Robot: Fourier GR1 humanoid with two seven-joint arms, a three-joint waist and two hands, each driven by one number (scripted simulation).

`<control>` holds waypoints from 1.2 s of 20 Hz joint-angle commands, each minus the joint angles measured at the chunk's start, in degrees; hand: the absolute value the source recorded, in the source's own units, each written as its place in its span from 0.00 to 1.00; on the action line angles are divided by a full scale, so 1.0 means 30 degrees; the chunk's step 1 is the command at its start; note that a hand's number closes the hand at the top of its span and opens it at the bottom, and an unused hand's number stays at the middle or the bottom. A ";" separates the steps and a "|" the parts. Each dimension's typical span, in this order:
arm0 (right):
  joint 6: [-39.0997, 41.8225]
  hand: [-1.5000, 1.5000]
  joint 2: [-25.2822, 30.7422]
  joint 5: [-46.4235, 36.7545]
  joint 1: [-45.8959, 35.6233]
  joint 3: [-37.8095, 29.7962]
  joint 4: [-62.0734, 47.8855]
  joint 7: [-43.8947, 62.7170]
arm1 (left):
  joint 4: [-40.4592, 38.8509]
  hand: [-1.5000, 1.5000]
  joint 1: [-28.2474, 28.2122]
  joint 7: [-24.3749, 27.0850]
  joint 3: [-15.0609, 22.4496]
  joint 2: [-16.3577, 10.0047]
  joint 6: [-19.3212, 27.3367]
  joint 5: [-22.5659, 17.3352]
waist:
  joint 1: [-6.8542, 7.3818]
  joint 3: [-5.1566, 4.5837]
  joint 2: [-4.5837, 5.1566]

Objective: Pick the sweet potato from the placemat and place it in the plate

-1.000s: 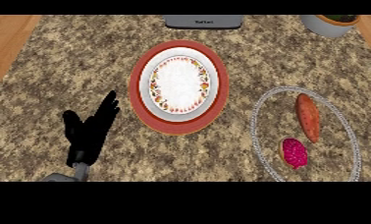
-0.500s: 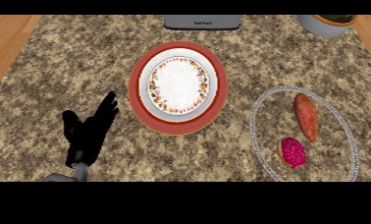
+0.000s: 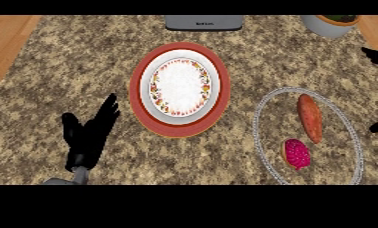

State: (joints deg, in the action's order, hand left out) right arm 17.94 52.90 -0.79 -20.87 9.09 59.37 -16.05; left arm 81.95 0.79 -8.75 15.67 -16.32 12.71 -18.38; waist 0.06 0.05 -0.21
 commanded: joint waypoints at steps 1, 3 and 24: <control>-0.0838 0.00 -0.1000 -0.1545 0.0276 -0.0017 0.1197 0.1591 | -0.0699 0.50 0.0315 -0.0384 -0.0278 0.0334 -0.0051 0.0580 | -0.0022 -0.0022 0.0060; -0.1261 0.00 -0.1581 -0.1922 0.0952 0.0154 0.2645 0.2744 | -0.0978 0.50 0.0644 -0.0482 -0.0173 0.0920 0.0061 0.0744 | -0.0107 -0.0025 0.0046; -0.0463 0.00 -0.4586 -0.7474 0.2693 -0.0757 0.3877 0.4989 | -0.0576 0.50 -0.0543 -0.0010 -0.1670 0.1429 -0.1948 0.1973 | 0.0049 -0.0013 0.0088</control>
State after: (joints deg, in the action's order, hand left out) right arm 17.40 39.38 -18.71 -12.31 7.24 75.01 0.68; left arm 82.25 -0.54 -9.21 10.93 -12.24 8.22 -13.24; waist 0.07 0.14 -0.21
